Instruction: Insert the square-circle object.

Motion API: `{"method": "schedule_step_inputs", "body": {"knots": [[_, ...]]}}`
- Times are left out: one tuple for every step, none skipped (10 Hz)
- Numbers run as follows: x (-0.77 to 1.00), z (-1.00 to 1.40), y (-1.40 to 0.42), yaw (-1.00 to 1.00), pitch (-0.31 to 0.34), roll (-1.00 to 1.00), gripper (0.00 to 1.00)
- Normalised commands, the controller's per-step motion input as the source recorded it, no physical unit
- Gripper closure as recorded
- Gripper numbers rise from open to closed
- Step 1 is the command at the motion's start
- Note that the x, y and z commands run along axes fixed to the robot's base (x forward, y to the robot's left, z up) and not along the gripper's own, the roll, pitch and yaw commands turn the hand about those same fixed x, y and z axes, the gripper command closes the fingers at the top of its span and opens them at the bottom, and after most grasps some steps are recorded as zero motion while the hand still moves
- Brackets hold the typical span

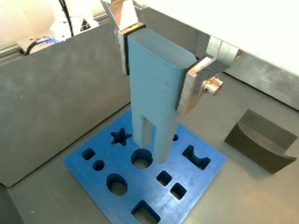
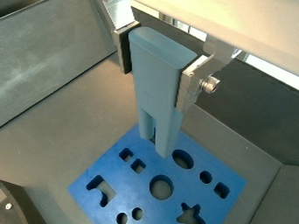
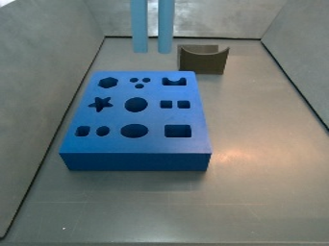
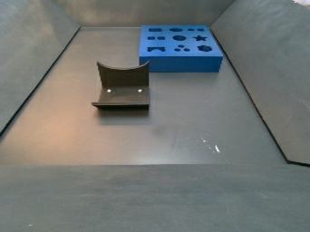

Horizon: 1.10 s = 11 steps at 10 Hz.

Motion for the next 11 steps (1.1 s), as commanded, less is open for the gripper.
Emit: {"method": "schedule_step_inputs", "body": {"knots": [[0.0, -0.03, 0.02, 0.0, 0.0, 0.0, 1.0], [0.0, 0.0, -0.01, 0.0, 0.0, -0.01, 1.0], [-0.5, -0.68, -0.1, 0.0, -0.09, 0.02, 1.0], [-0.67, -1.0, -0.33, 0.0, -0.046, 0.03, 1.0], [-0.49, -1.0, -0.61, 0.15, 0.0, 0.05, 1.0], [-0.43, -1.0, -0.67, 0.15, 0.09, 0.04, 1.0], [-0.48, -0.98, -0.57, 0.27, 0.124, 0.04, 1.0], [-0.57, -0.73, -0.31, 0.42, 0.0, 0.0, 1.0], [-0.33, -0.37, 0.0, 0.39, -0.06, -0.09, 1.0], [-0.1, -0.23, 0.08, 0.1, -0.004, -0.02, 1.0], [-0.36, -0.37, 0.11, 0.11, -0.059, -0.04, 1.0]]}}
